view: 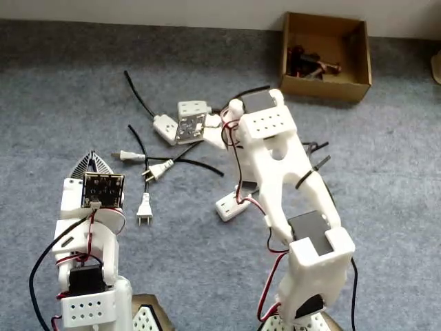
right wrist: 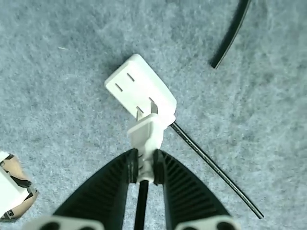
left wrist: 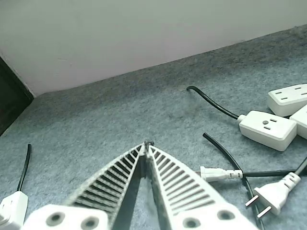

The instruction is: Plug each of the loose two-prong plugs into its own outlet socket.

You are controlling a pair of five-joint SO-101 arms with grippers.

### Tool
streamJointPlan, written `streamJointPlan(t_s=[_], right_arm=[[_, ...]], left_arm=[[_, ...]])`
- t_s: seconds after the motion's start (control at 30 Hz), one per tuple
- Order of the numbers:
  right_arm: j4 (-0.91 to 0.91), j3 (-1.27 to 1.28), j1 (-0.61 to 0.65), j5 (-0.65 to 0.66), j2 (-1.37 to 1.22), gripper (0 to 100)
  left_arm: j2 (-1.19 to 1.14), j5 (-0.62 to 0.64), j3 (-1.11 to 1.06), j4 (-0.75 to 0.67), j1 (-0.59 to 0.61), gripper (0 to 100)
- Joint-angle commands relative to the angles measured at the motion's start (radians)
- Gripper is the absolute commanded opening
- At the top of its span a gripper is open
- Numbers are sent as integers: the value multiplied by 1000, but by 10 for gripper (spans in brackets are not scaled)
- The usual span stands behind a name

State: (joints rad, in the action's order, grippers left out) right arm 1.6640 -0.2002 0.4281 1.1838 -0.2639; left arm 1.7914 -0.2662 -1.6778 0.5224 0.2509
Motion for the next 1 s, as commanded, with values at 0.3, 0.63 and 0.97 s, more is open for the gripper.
streamJointPlan(t_s=[0.3, 0.63, 0.97], right_arm=[[-45, 68, -13, 9, 18, 5], [-47, 64, -12, 9, 21, 5], [2, 28, -10, 9, 25, 5]], left_arm=[[4, 11, -19, 0, 5, 7], [4, 11, -19, 0, 5, 7], [4, 11, -19, 0, 5, 7]])
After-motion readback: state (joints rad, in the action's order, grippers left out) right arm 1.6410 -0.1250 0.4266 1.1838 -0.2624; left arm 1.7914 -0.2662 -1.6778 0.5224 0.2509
